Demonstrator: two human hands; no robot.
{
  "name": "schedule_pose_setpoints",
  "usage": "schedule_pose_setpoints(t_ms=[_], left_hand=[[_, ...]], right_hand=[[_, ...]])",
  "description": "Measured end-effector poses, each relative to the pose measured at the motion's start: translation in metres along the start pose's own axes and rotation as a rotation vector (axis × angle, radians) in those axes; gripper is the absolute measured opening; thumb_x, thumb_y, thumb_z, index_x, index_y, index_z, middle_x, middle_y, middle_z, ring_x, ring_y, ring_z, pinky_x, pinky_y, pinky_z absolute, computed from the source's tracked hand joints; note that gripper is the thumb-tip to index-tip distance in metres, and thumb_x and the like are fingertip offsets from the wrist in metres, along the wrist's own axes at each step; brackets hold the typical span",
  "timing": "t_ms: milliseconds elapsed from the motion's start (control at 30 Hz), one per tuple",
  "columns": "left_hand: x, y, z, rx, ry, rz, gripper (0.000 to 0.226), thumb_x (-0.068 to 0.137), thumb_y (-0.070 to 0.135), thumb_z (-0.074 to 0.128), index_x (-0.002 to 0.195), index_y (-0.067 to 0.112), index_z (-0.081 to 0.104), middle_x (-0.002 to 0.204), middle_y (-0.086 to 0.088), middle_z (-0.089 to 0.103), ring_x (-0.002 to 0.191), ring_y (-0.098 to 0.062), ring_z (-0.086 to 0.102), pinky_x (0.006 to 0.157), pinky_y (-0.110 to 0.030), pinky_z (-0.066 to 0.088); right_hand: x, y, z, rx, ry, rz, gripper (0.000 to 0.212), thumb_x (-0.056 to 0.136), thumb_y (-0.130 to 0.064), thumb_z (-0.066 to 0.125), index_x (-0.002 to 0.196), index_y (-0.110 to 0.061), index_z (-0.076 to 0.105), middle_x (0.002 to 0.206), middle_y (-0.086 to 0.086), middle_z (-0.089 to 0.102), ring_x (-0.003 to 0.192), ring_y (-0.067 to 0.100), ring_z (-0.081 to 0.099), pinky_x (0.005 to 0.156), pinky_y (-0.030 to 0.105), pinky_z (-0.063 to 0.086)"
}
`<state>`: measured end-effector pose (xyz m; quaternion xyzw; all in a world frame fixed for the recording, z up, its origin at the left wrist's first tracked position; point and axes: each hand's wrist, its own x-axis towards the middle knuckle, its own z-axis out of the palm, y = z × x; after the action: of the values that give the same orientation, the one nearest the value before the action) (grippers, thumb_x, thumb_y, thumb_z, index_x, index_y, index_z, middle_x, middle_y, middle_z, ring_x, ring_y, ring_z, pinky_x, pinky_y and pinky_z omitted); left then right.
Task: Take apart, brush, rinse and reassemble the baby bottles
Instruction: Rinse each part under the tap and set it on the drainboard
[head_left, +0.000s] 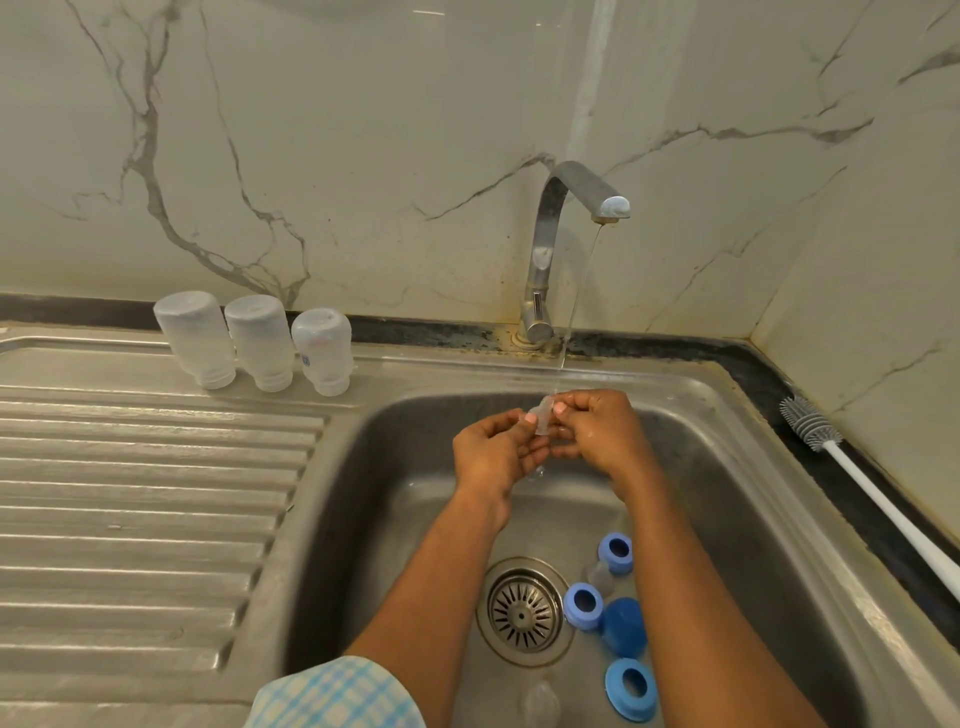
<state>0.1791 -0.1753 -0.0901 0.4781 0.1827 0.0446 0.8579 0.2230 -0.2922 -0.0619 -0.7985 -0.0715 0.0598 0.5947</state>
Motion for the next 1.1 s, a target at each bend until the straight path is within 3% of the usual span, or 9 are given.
schedule_pose_setpoints(t_ms=[167,333,533,600,733,833,900,1000,1100], left_hand=[[-0.0042,-0.0015,0.0037,0.099,-0.014,0.112,0.011,0.090,-0.007,0.065,0.100,-0.004,0.065,0.083,-0.014,0.073,0.069,-0.017,0.073,0.062,-0.023,0.059],[-0.0057,-0.0027,0.0064,0.145,-0.044,0.150,0.014,0.088,-0.011,0.065,0.095,0.001,0.067,0.086,-0.015,0.073,0.072,-0.017,0.073,0.063,-0.022,0.058],[-0.0030,-0.0006,0.0036,0.172,0.016,0.197,0.017,0.087,-0.010,0.066,0.094,0.005,0.068,0.085,-0.010,0.073,0.079,-0.018,0.072,0.068,-0.022,0.059],[-0.0024,-0.0015,0.0035,0.202,0.013,0.211,0.015,0.087,-0.009,0.068,0.092,0.006,0.069,0.084,-0.011,0.073,0.080,-0.019,0.072,0.068,-0.023,0.059],[-0.0003,-0.0039,0.0031,0.246,0.057,0.230,0.014,0.086,-0.007,0.070,0.092,0.006,0.072,0.082,-0.009,0.074,0.077,-0.017,0.073,0.070,-0.025,0.060],[0.0013,-0.0037,0.0022,0.246,0.087,0.243,0.015,0.085,-0.005,0.072,0.096,0.005,0.072,0.085,-0.010,0.075,0.082,-0.019,0.074,0.074,-0.028,0.060],[0.0013,-0.0032,0.0024,0.232,0.095,0.247,0.016,0.085,-0.004,0.073,0.097,0.006,0.071,0.089,-0.012,0.075,0.086,-0.022,0.073,0.078,-0.031,0.061],[0.0010,-0.0044,0.0028,0.244,0.098,0.267,0.015,0.085,-0.005,0.072,0.096,0.005,0.071,0.089,-0.016,0.074,0.086,-0.026,0.073,0.075,-0.028,0.061],[0.0043,-0.0081,0.0018,0.349,0.106,0.312,0.014,0.083,-0.006,0.073,0.091,0.005,0.072,0.086,-0.016,0.074,0.086,-0.030,0.073,0.074,-0.030,0.061]], right_hand=[[-0.0008,0.0000,0.0089,-0.010,0.033,0.007,0.025,0.085,-0.017,0.076,0.091,0.005,0.066,0.085,0.015,0.073,0.078,0.028,0.073,0.067,0.041,0.062],[0.0020,0.0018,0.0065,0.031,0.055,0.043,0.013,0.095,-0.011,0.063,0.087,-0.004,0.071,0.086,0.018,0.073,0.082,0.033,0.073,0.074,0.046,0.062],[0.0017,0.0001,0.0051,0.064,-0.071,0.033,0.027,0.100,-0.004,0.050,0.122,-0.010,0.064,0.114,0.009,0.067,0.104,0.024,0.066,0.087,0.038,0.059],[0.0018,0.0007,0.0046,-0.007,-0.051,-0.017,0.027,0.097,-0.001,0.054,0.119,-0.009,0.067,0.112,0.010,0.069,0.103,0.022,0.067,0.089,0.039,0.058],[0.0020,-0.0002,0.0021,0.008,0.092,0.002,0.010,0.086,-0.001,0.071,0.096,-0.001,0.071,0.092,0.016,0.073,0.082,0.025,0.073,0.072,0.034,0.062],[0.0007,-0.0018,0.0019,-0.007,0.184,-0.004,0.011,0.082,-0.007,0.077,0.088,-0.003,0.069,0.077,0.013,0.072,0.064,0.020,0.070,0.055,0.026,0.058],[0.0002,-0.0021,0.0035,0.015,0.216,0.009,0.015,0.083,-0.010,0.077,0.092,-0.007,0.066,0.079,0.011,0.071,0.066,0.019,0.070,0.055,0.024,0.058],[-0.0037,-0.0055,0.0069,0.107,0.108,0.048,0.003,0.090,-0.005,0.068,0.091,-0.007,0.068,0.090,0.013,0.072,0.078,0.021,0.072,0.063,0.027,0.060],[-0.0048,-0.0075,0.0080,0.155,0.062,0.083,0.014,0.090,0.004,0.063,0.084,-0.007,0.067,0.090,0.017,0.071,0.075,0.021,0.072,0.061,0.026,0.060]])
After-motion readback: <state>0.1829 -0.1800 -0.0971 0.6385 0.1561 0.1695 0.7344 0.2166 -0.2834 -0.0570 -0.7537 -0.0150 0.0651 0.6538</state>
